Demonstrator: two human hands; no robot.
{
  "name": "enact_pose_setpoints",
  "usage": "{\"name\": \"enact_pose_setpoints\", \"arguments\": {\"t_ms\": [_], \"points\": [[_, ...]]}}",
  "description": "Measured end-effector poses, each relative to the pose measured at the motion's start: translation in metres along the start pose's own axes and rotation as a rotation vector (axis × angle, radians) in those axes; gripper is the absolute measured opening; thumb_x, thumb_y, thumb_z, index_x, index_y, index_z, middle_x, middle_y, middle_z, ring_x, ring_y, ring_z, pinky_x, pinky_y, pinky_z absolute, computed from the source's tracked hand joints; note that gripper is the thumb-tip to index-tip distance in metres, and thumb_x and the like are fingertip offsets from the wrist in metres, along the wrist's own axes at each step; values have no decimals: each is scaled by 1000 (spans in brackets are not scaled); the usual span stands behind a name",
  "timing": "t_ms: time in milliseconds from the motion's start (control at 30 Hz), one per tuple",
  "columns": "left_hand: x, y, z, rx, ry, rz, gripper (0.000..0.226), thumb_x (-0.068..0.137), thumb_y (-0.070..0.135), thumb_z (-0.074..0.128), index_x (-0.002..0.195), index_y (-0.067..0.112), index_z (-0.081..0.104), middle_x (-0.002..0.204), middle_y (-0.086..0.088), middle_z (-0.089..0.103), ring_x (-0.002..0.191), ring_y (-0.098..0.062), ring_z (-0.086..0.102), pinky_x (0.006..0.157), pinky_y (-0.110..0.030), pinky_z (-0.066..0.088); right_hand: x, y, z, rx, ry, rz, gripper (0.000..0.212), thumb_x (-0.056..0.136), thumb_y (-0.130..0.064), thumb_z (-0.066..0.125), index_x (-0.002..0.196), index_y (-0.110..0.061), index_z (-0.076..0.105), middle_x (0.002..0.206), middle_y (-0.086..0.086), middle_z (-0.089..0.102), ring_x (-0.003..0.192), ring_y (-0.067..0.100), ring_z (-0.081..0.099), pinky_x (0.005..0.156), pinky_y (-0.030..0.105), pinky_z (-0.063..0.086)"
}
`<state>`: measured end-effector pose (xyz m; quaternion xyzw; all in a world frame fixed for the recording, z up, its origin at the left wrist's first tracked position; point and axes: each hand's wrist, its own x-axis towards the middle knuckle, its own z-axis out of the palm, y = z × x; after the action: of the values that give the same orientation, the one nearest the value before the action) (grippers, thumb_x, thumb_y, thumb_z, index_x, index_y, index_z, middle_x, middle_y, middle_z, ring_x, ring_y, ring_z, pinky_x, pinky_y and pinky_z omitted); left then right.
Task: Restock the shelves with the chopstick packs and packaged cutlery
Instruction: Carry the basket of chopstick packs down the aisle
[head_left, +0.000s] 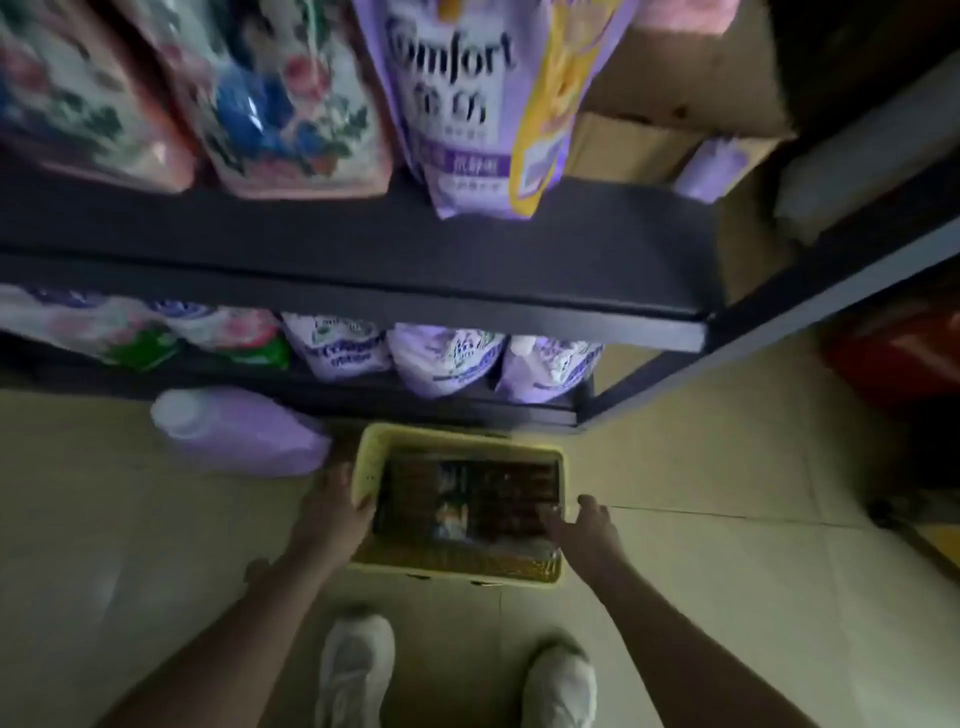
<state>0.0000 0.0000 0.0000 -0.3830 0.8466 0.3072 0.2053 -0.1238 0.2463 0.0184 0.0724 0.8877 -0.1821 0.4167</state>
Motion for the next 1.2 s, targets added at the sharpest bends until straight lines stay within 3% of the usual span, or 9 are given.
{"name": "enact_pose_setpoints", "arguments": {"t_ms": [67,167,333,500,633,733,867,1067,1200], "points": [[15,-10,15,-71,-10,-128,62,89,25,55,138,1,25,142,-21,34,127,-38,38,100,-43,35,22,3,19,64,4,46,64,89,-43,53,136,-5,35,132,17,46,120,33,48,94,41,44],[35,-19,34,-203,-46,-137,59,88,29,56,136,6,30,140,-18,39,125,-36,41,99,-44,38,55,11,39,263,-11,68,56,84,-37,63,128,-6,43,115,13,59,102,28,59,81,37,52],[39,-27,40,-341,6,-134,39,85,21,63,118,6,51,107,-6,58,95,-23,56,74,-33,42,65,14,32,300,-8,116,46,75,-39,73,102,-2,63,89,10,67,77,24,63,66,32,50],[-5,-31,18,-235,12,-157,23,83,25,64,87,9,47,77,-4,55,74,-23,54,51,-28,32,31,12,1,112,-38,15,49,71,-46,73,94,-4,66,89,13,69,80,26,64,69,36,52],[-70,-20,-20,-282,71,-179,21,84,21,62,84,10,44,67,1,49,59,-12,48,45,-24,30,-24,-6,-41,100,-62,-28,60,71,-56,66,97,-2,62,90,12,70,83,26,66,71,39,57],[-129,-10,-66,-317,94,-230,18,83,21,63,87,10,50,79,-9,57,64,-19,54,46,-24,34,-83,-34,-82,61,-40,-80,64,79,-60,57,102,-1,56,94,12,65,89,29,62,72,38,49],[-230,9,-144,-405,205,-284,15,85,20,61,92,9,52,73,-9,57,61,-21,53,50,-30,36,-174,-80,-135,-26,-106,-196,68,73,-64,60,100,-2,55,92,11,65,89,30,63,80,42,50],[-364,7,-249,-479,415,-495,23,86,23,58,76,7,45,62,-8,48,54,-21,45,49,-30,33,-309,-182,-177,-69,-202,-400,62,50,-71,63,72,-12,59,59,6,58,61,26,59,62,43,52],[-427,-21,-297,-600,608,-594,18,87,16,54,78,2,47,64,-11,49,59,-25,46,49,-30,33,-394,-264,-162,-156,-302,-562,48,71,-58,66,66,-10,58,60,8,57,58,20,57,56,26,43]]}}
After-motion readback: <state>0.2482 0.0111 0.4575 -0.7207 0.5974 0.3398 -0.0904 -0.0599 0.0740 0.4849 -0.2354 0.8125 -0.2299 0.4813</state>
